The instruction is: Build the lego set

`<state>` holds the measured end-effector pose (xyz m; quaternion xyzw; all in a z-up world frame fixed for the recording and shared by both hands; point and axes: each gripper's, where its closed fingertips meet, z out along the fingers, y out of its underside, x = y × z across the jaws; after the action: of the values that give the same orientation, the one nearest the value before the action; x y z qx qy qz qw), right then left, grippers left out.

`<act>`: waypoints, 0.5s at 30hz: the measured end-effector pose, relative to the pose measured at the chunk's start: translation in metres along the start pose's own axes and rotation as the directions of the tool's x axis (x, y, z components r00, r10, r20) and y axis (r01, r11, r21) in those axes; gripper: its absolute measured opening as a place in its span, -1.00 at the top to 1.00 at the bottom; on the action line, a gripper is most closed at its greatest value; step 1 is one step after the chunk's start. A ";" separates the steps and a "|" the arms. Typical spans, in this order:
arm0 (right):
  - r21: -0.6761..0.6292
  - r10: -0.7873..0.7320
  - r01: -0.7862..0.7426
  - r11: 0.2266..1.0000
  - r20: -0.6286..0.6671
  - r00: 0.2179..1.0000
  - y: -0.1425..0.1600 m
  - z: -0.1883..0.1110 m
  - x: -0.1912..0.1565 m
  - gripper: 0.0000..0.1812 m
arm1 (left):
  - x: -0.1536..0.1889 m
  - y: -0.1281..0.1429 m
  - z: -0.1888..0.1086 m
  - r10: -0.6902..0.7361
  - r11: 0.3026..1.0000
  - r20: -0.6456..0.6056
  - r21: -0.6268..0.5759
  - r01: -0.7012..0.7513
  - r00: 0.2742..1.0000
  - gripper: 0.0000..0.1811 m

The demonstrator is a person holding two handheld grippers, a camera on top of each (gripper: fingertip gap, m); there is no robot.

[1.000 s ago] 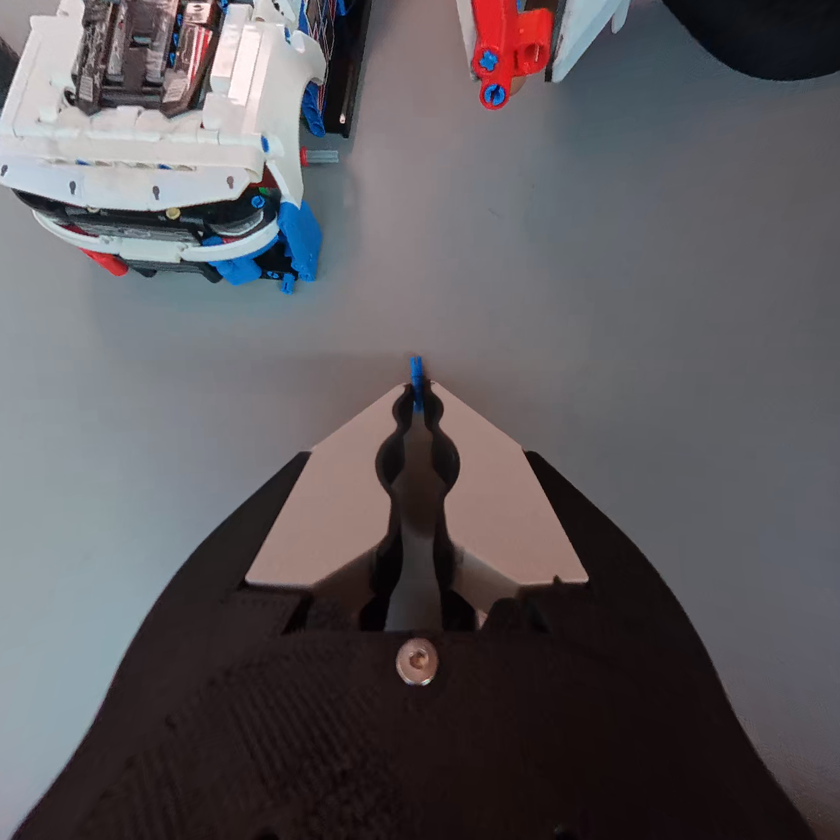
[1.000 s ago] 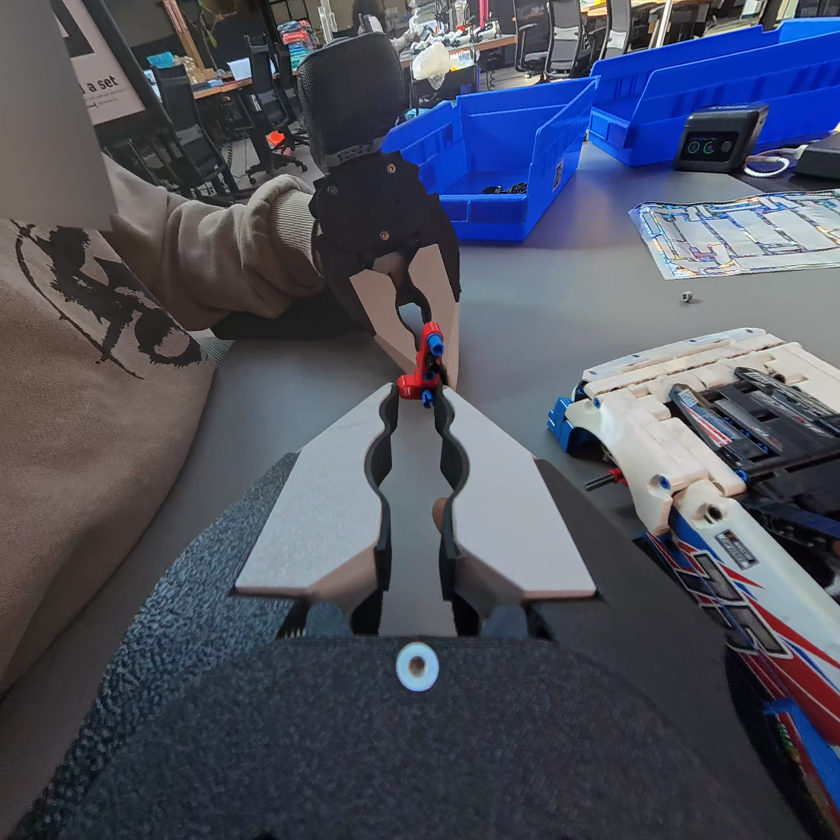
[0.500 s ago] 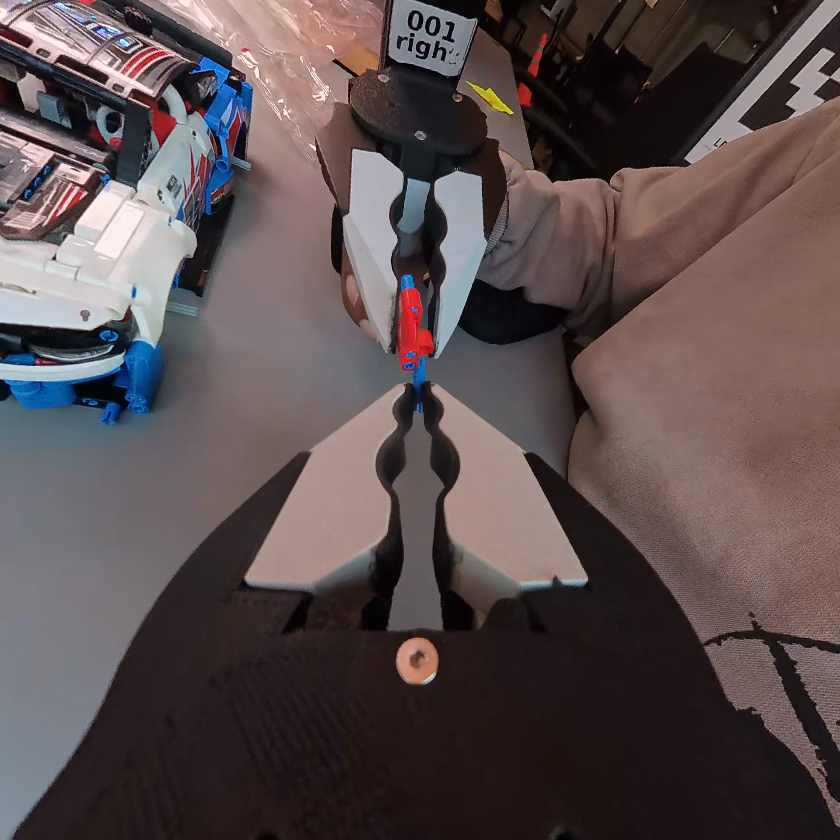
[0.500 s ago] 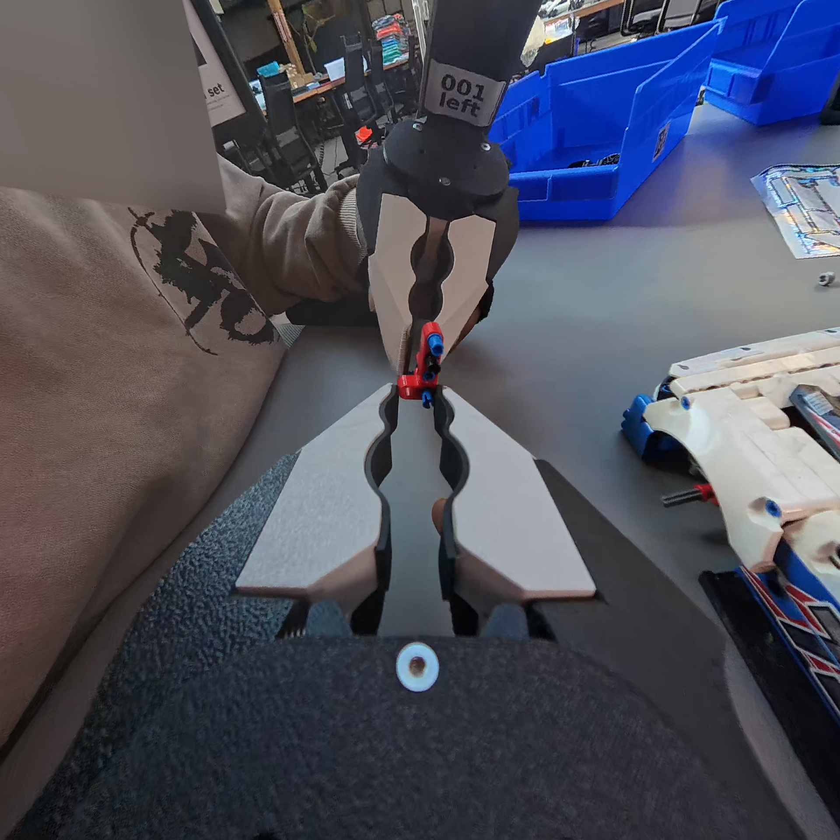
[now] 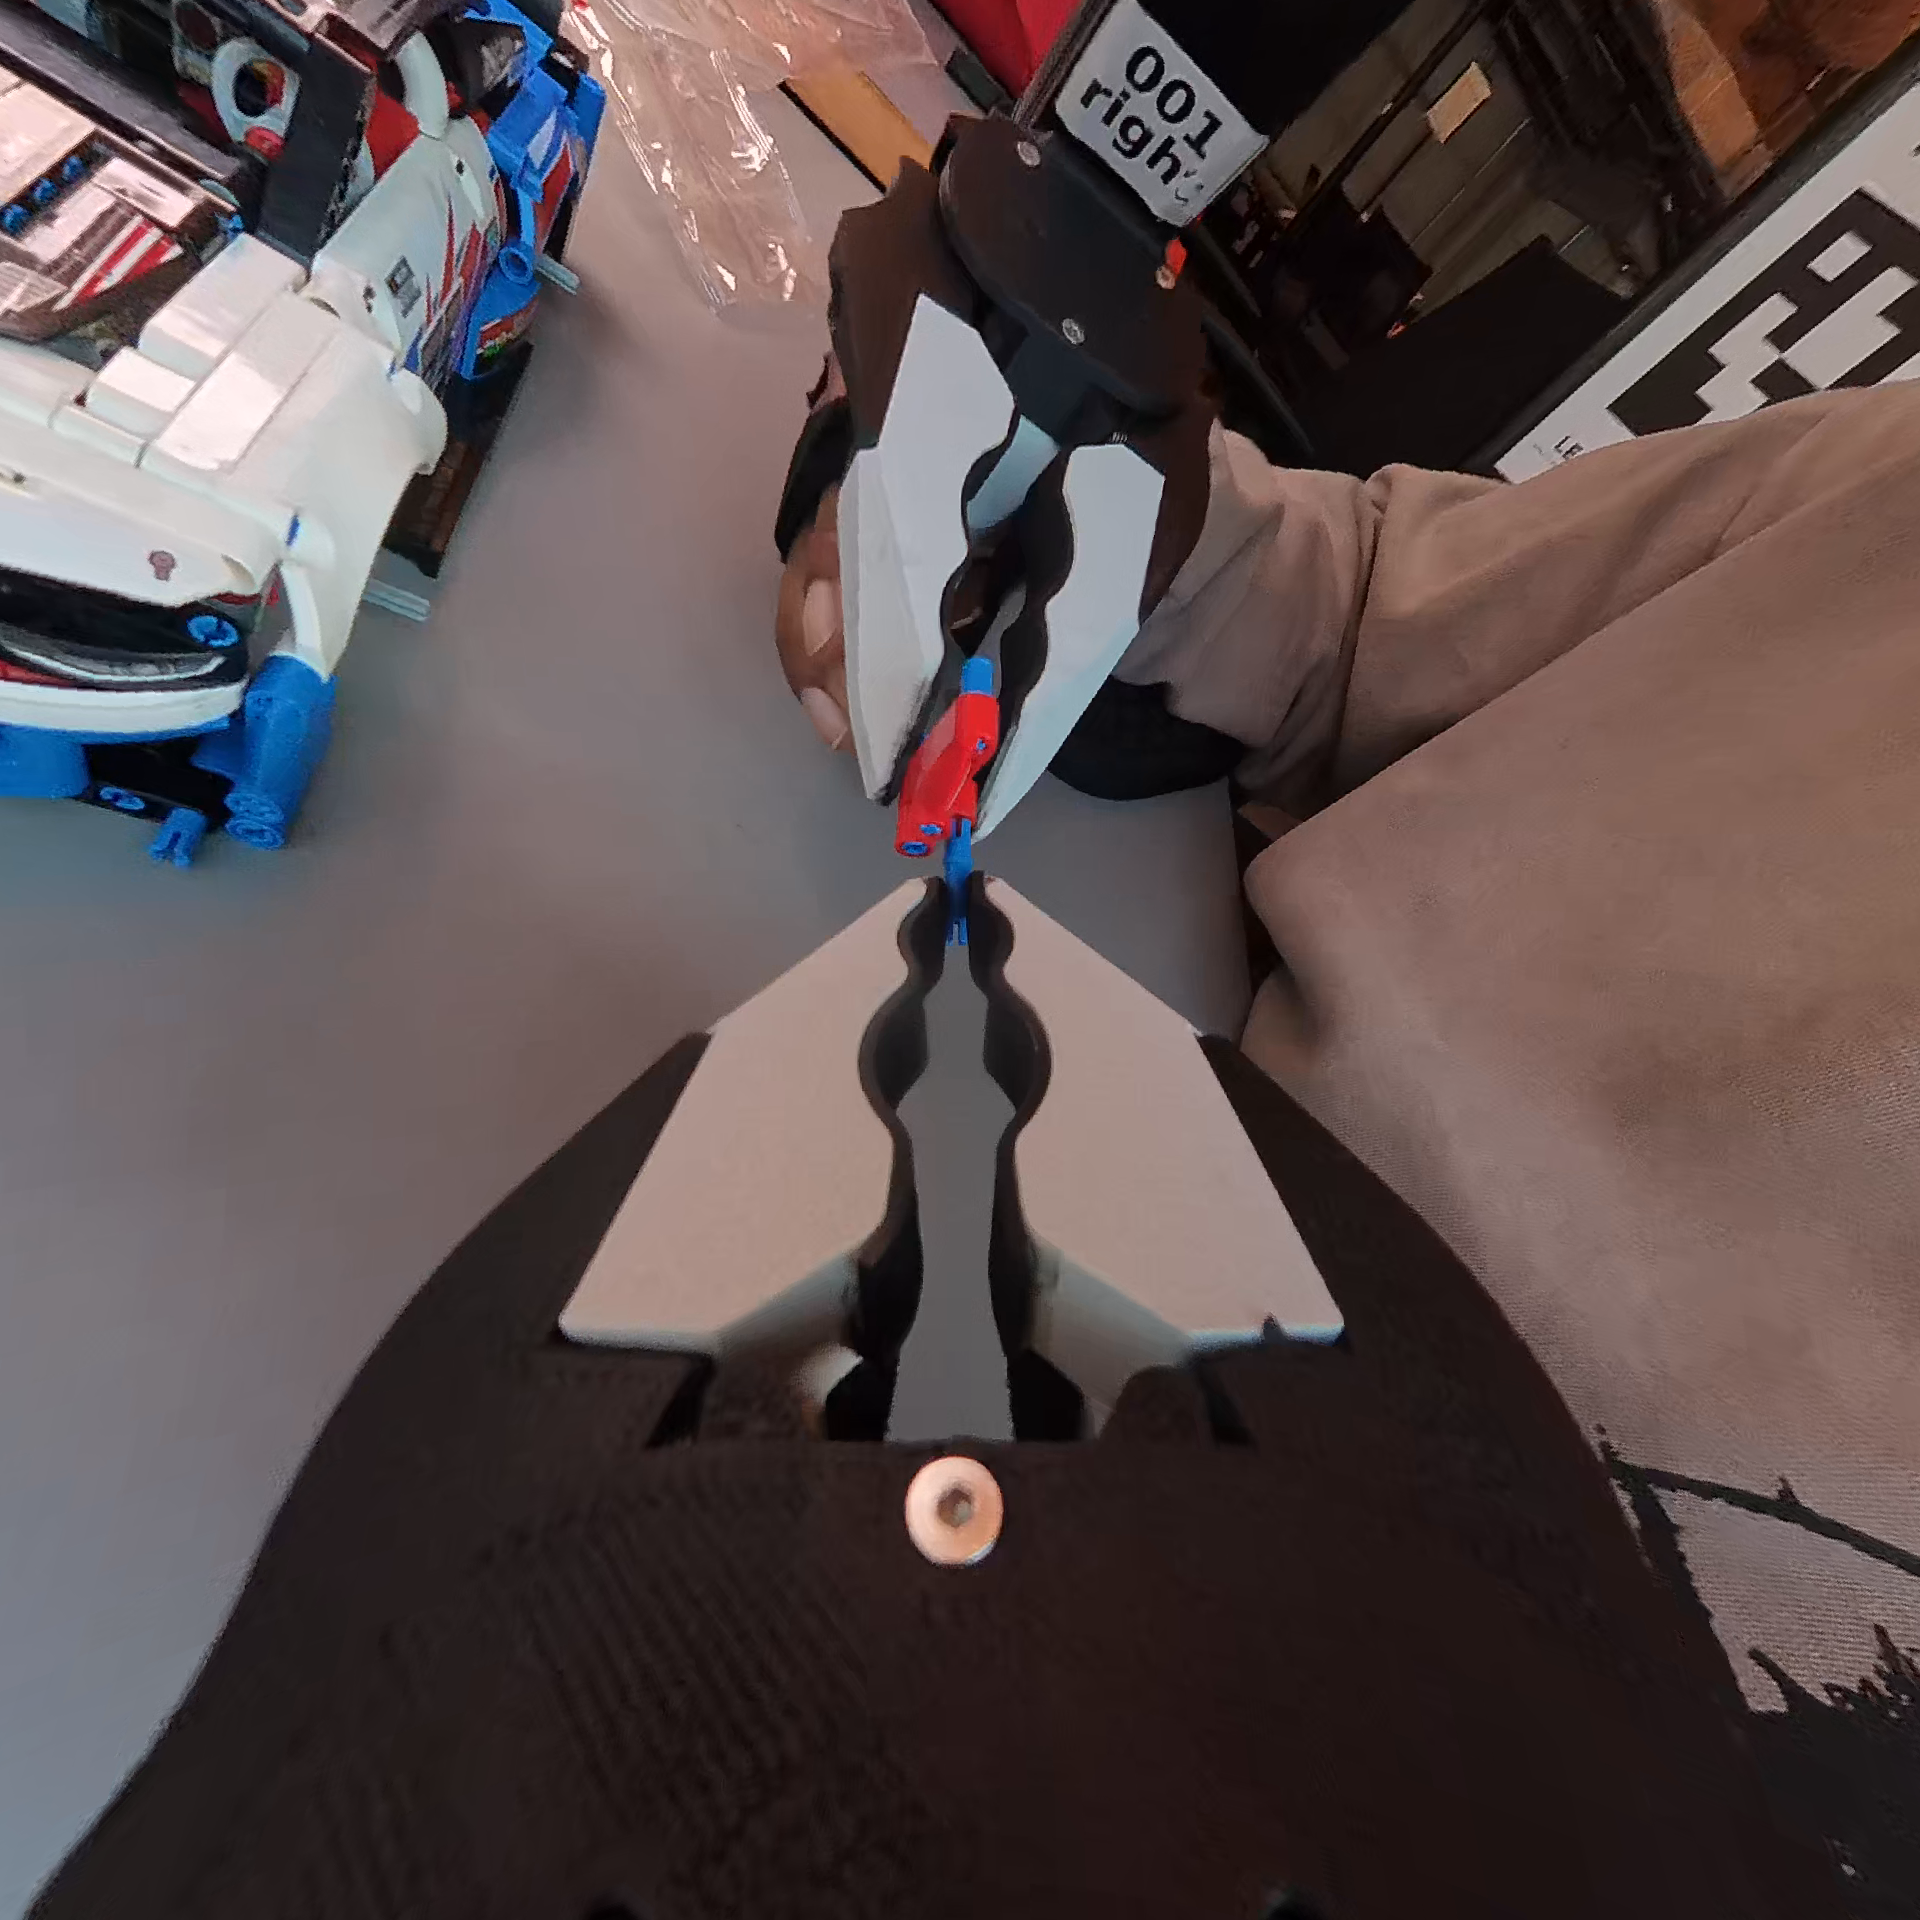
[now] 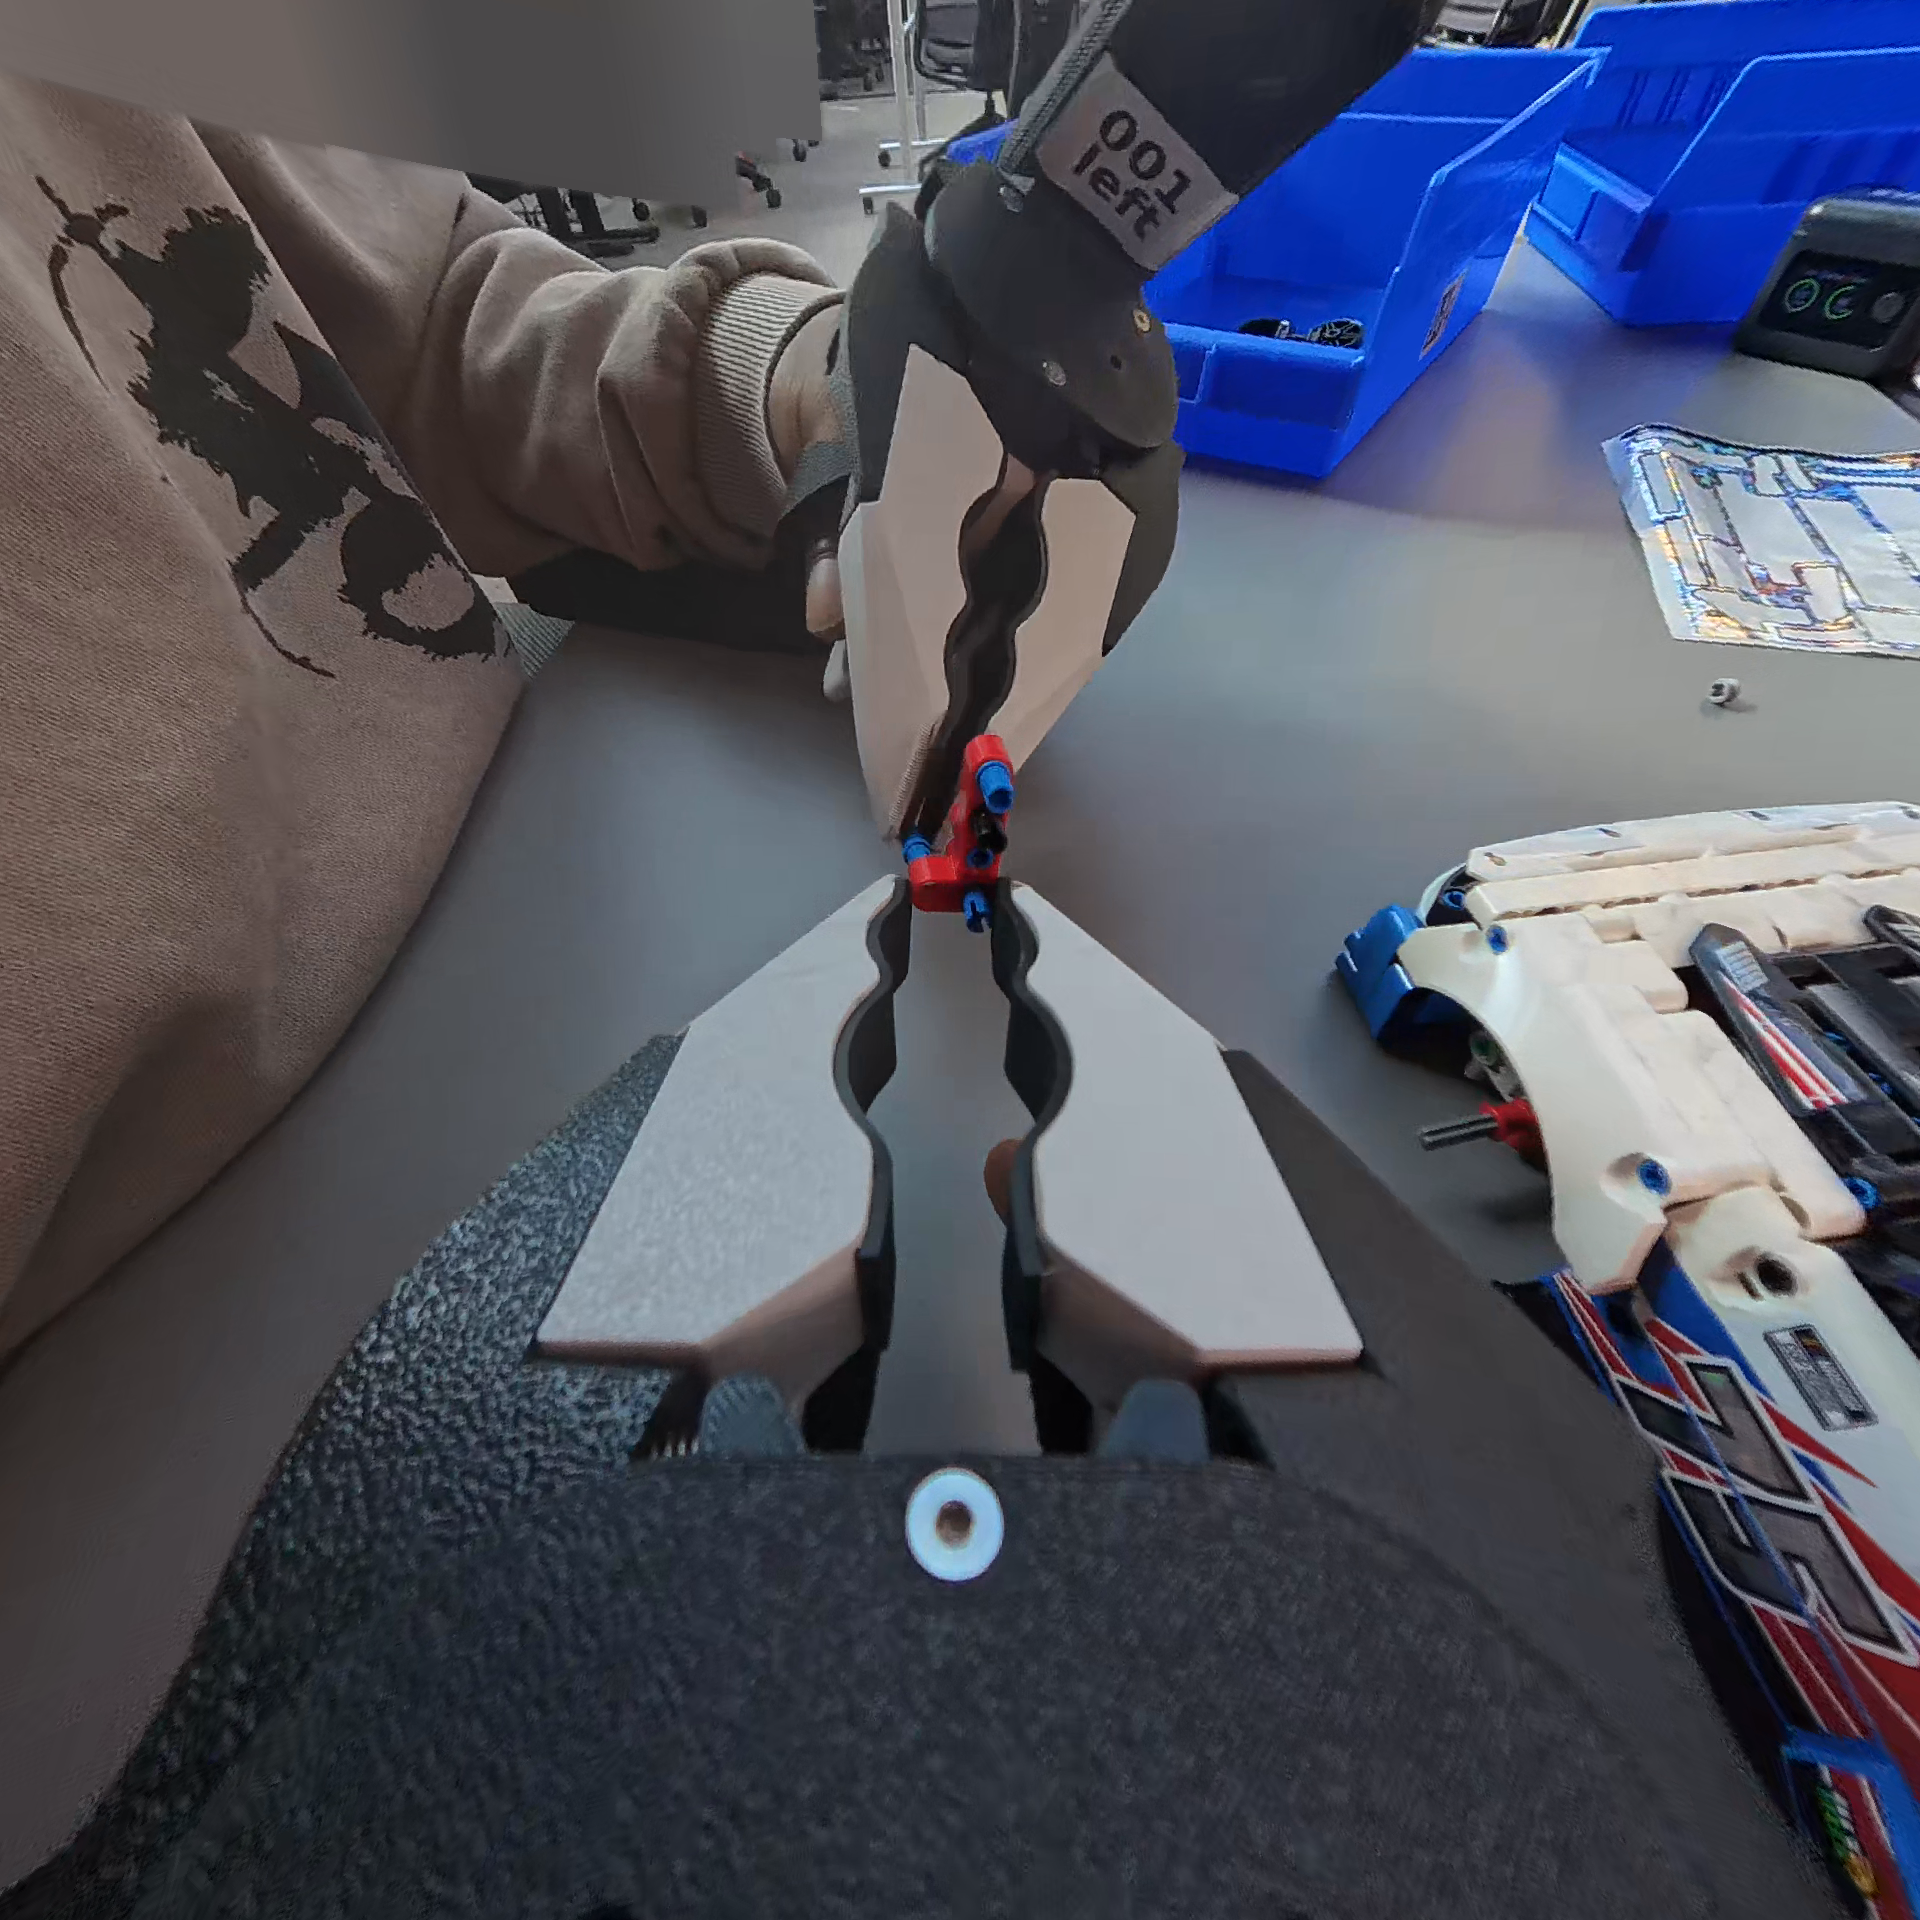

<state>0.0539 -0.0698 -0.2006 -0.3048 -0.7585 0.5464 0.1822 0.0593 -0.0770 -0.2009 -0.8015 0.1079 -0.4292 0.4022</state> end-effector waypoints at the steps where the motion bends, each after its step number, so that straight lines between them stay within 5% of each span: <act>1: 0.001 -0.008 0.008 1.000 0.005 1.000 -0.001 0.000 -0.002 0.86 | 0.001 0.000 0.000 -0.017 1.000 -0.015 -0.001 0.017 1.000 0.98; 15: -0.052 -0.197 0.195 0.980 -0.038 0.980 0.000 -0.002 -0.006 0.86 | 0.003 -0.002 0.003 -0.236 0.966 -0.199 0.055 0.251 0.951 1.00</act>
<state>0.0594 -0.0726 -0.1995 -0.2447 -0.7937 0.5007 0.2437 0.0634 -0.0756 -0.1987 -0.7473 0.0289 -0.5543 0.3654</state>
